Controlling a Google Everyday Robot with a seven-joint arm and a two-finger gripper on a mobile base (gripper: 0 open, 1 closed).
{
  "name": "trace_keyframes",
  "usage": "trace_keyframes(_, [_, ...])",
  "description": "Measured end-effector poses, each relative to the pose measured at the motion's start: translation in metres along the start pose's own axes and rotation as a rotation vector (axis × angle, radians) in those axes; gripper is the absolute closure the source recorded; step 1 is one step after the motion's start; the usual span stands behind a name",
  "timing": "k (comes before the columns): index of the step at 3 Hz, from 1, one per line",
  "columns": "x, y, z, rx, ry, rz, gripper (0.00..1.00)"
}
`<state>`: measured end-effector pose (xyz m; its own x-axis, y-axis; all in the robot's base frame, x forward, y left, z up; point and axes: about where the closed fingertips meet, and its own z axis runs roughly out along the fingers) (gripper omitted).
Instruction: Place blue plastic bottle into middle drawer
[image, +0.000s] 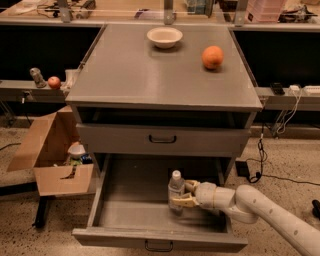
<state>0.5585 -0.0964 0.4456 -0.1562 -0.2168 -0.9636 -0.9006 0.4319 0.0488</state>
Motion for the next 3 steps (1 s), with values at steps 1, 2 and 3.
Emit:
trace_keyframes(1, [0.015, 0.000, 0.007, -0.020, 0.000, 0.012, 1.00])
trace_keyframes(2, [0.021, 0.001, 0.010, -0.022, 0.002, 0.017, 1.00])
trace_keyframes(3, [0.025, 0.003, 0.010, -0.019, -0.003, 0.024, 0.74])
